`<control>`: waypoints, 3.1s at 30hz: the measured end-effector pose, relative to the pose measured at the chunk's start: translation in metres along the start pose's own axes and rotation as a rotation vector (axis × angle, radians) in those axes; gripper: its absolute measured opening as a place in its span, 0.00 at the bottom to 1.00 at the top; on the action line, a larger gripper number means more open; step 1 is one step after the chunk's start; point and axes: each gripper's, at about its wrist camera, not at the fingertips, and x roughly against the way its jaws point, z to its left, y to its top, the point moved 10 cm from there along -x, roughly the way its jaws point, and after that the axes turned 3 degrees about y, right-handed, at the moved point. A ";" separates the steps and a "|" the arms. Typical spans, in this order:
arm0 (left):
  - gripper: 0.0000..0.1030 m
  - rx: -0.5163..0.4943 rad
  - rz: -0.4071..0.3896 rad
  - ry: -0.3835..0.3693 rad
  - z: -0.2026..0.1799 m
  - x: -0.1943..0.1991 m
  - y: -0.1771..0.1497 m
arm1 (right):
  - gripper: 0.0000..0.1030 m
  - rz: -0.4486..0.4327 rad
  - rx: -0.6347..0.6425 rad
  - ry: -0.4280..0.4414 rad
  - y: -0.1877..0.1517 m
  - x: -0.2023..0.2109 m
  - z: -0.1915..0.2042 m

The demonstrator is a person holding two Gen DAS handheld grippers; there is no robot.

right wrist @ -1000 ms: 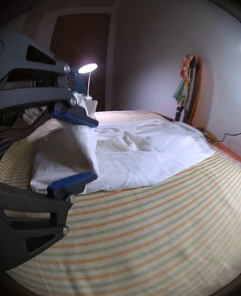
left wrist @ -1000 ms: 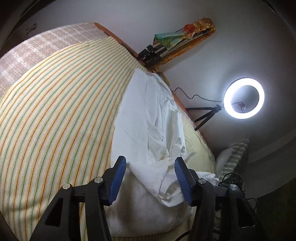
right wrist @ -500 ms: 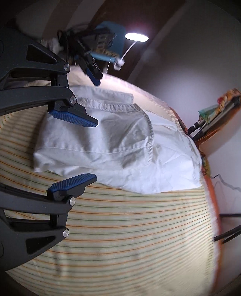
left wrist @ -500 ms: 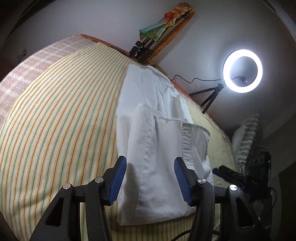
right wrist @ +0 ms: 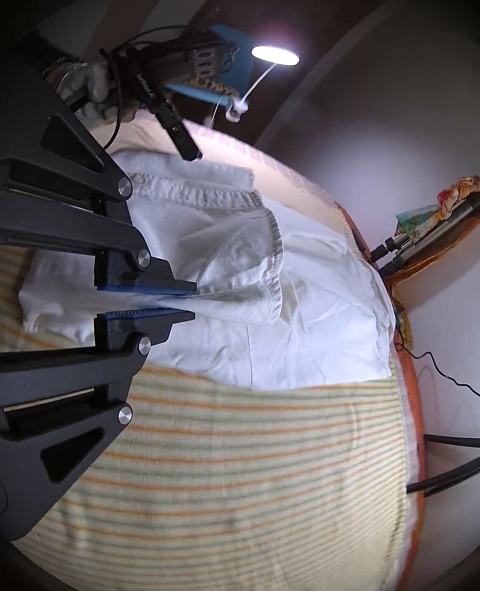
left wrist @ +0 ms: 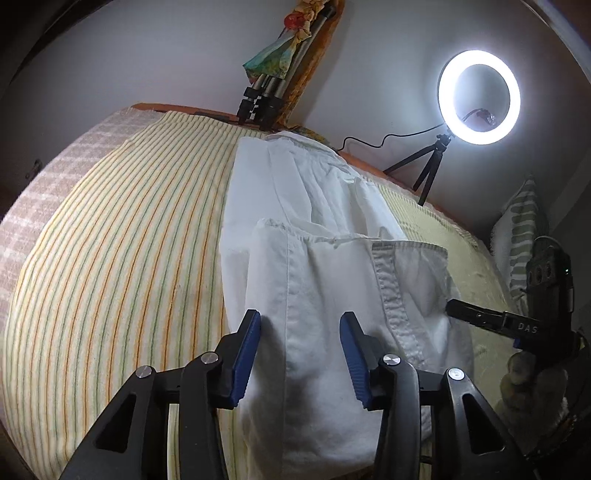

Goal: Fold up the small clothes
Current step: 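Open both tools and smooth the folded hem flat, then grasp the collar end of the shirt with both tools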

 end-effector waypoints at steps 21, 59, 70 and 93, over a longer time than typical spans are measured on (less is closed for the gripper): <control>0.44 -0.054 -0.033 -0.028 0.007 0.073 0.001 | 0.33 -0.059 0.046 0.003 0.012 0.065 0.031; 0.49 -0.122 0.068 -0.110 -0.004 -0.035 0.059 | 0.40 0.085 0.150 0.059 0.048 -0.016 0.003; 0.58 -0.093 0.040 0.001 0.046 -0.086 0.148 | 0.41 0.001 0.059 -0.015 0.145 -0.039 -0.051; 0.25 -0.170 0.059 0.134 0.048 -0.186 0.185 | 0.35 0.001 0.158 -0.112 0.202 -0.128 -0.063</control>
